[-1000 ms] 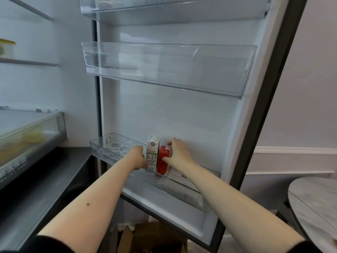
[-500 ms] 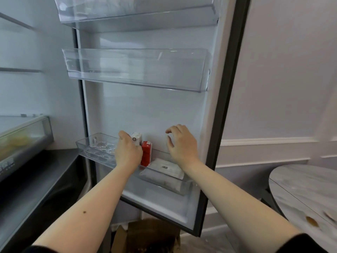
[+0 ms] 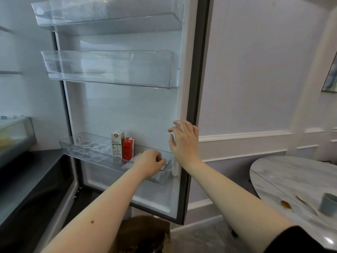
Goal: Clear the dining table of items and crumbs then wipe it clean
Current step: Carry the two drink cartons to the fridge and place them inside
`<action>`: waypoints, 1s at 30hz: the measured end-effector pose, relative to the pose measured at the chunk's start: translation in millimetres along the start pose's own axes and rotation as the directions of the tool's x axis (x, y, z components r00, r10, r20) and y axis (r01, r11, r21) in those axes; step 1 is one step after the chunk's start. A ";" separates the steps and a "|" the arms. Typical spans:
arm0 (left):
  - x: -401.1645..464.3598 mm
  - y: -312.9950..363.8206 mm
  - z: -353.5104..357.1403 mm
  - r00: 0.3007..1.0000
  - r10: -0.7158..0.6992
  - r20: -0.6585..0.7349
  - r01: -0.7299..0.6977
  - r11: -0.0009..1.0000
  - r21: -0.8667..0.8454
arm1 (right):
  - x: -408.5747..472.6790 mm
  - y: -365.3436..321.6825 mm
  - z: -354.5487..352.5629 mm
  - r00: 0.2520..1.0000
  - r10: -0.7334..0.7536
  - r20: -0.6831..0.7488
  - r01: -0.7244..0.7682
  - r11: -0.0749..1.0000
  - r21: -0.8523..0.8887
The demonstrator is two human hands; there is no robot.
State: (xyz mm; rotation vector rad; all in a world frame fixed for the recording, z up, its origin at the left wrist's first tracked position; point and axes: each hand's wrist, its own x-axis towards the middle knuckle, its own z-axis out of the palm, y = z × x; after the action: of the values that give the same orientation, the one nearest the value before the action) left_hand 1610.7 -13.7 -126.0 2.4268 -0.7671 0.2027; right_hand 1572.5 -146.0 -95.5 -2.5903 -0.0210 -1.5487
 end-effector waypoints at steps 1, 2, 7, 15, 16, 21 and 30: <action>-3.7 -0.5 0.4 1.000 0.000 0.010 0.000 1.000 0.006 | -1.2 -0.1 -2.4 1.000 0.012 0.006 -0.012 1.000 0.001; -7.0 -1.0 0.6 1.000 -0.002 0.011 0.002 1.000 -0.002 | -2.3 -0.2 -4.4 1.000 0.025 0.018 -0.025 1.000 0.000; -21.1 1.9 -0.5 0.999 -0.016 -0.037 0.015 0.999 -0.038 | -10.7 -7.8 -16.4 0.985 0.047 0.166 -0.047 0.999 -0.008; -68.5 -10.2 -15.2 0.995 -0.010 -0.098 0.006 0.999 -0.048 | -30.1 -45.4 -39.2 0.981 -0.019 0.191 0.016 1.000 0.018; -74.2 -11.9 -19.6 0.995 -0.015 -0.095 0.011 0.999 -0.049 | -32.5 -50.9 -41.6 0.982 -0.029 0.187 0.026 0.999 0.019; -113.4 -25.7 -42.8 0.990 -0.071 -0.121 0.066 0.997 -0.042 | -50.1 -86.5 -55.3 0.976 -0.085 0.201 0.083 0.996 0.016; -185.6 -32.0 -74.2 0.910 -0.196 -0.367 0.098 0.958 -0.268 | -84.8 -156.1 -95.7 0.978 -0.118 0.173 0.116 0.993 0.019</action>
State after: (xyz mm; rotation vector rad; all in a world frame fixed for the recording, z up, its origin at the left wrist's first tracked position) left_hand 1478.1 139.0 -137.3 2.1033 -0.3985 0.4860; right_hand 1436.6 2.4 -109.8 -2.7543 -0.1997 -1.3466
